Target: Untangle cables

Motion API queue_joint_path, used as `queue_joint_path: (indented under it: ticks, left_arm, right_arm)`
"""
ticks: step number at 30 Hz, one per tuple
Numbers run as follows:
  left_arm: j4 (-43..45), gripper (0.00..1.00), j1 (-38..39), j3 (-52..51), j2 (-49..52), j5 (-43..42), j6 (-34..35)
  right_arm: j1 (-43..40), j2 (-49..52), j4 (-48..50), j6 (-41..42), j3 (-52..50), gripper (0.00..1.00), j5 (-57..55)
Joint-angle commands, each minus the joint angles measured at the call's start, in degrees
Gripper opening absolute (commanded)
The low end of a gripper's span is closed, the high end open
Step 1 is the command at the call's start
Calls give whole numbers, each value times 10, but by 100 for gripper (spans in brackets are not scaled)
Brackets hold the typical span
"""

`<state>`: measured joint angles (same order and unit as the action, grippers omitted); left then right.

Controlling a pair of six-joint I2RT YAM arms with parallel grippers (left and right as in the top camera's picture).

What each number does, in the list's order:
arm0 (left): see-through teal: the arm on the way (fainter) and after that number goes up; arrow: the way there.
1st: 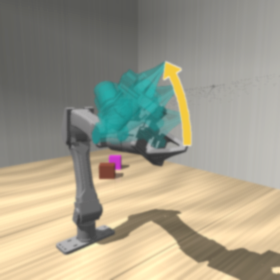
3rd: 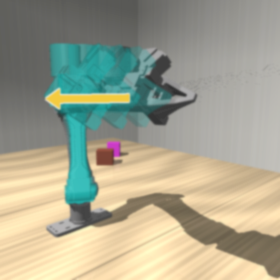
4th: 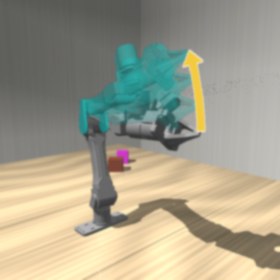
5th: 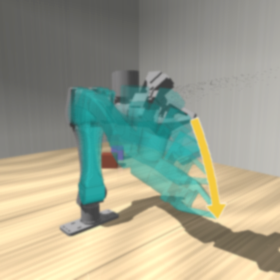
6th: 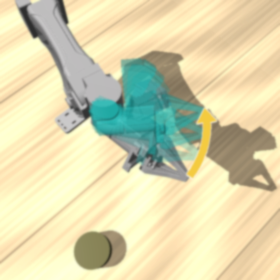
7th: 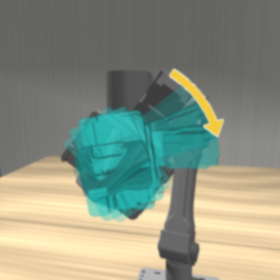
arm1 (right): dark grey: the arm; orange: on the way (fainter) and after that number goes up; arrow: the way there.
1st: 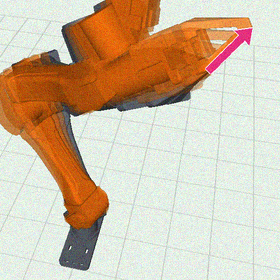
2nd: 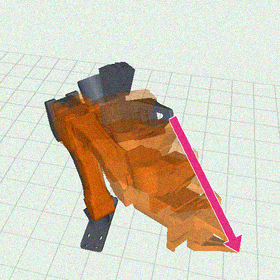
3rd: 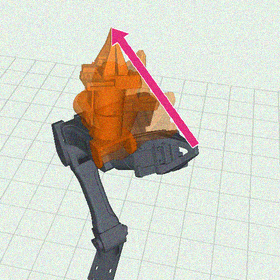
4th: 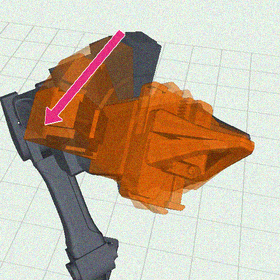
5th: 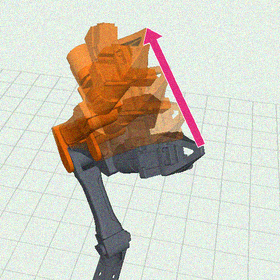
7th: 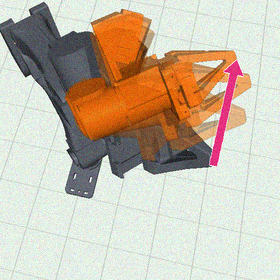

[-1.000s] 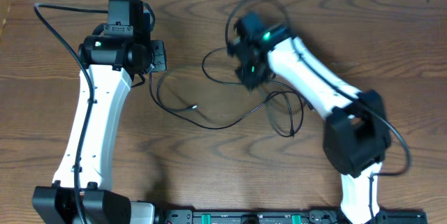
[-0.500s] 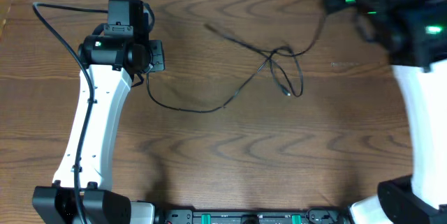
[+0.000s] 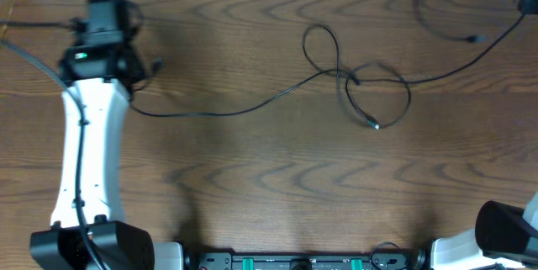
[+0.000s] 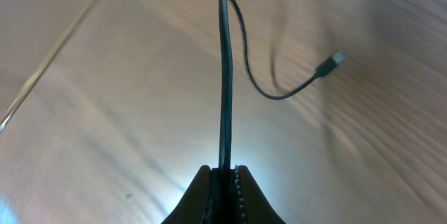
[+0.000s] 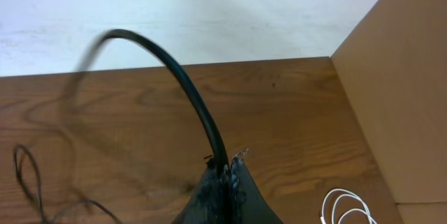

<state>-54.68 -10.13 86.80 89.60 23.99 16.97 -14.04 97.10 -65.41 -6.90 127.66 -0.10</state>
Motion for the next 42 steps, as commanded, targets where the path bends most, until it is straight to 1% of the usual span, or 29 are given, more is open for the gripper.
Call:
queue_joint_path:
  ticks: [1,5,8,10,11,13,17,18,19,20,21,22,27,30,32,33,36,39,42]
  left_arm:
    - [-2,7,-76,-3,-2,48,71]
    - [-8,8,-180,-3,-2,33,119]
    - [-8,7,-238,-3,-2,-29,120]
    - [-7,7,-271,-3,-2,-93,113]
    - [-4,7,-278,-3,-2,-119,98]
    - [0,7,-278,-3,-2,-142,76]
    - [6,8,-254,-3,-2,-150,43]
    - [8,17,-247,-3,-2,-150,37]
    - [10,43,-239,-3,-2,-150,32]
    - [10,62,-232,-3,-2,-150,31]
    - [11,88,-226,-3,-2,-150,31]
    - [10,92,-220,-3,-2,-150,30]
    - [7,93,-186,-3,-2,-151,7]
    - [3,93,-154,-3,-2,-180,-45]
    - [1,93,-124,-3,-2,-213,-99]
    - [0,93,-101,-3,-2,-233,-142]
    - [-8,93,-30,-3,-2,-258,-247]
    - [-16,93,32,-3,1,-280,-337]
    - [-28,93,81,-3,10,-281,-385]
  right_arm:
    - [-8,-4,1,-5,0,1,29]
    - [-8,2,3,-5,-1,1,28]
    - [-7,11,2,-5,-3,1,29]
    - [-8,19,-1,-5,-3,1,35]
    - [-7,23,-2,-4,-3,1,35]
    - [-7,27,-3,-4,-3,1,37]
    - [-4,30,-10,-4,-3,1,37]
    - [-4,30,-10,-5,-3,1,37]
    - [-4,30,-11,-5,-3,1,37]
    - [-4,30,-11,-5,-3,1,37]
    - [-4,30,-12,-5,-3,1,37]
    - [-4,30,-12,-5,-3,1,38]
    - [-4,30,-13,-5,-3,1,63]
    - [-4,30,-14,-4,-3,1,67]
    - [-3,30,-16,-5,-3,1,67]
    - [-2,30,-17,-5,-3,1,67]
    - [-2,30,-17,-5,-3,1,67]
    - [-2,30,-17,-5,-3,1,67]
    - [-2,30,-18,-5,-3,1,67]
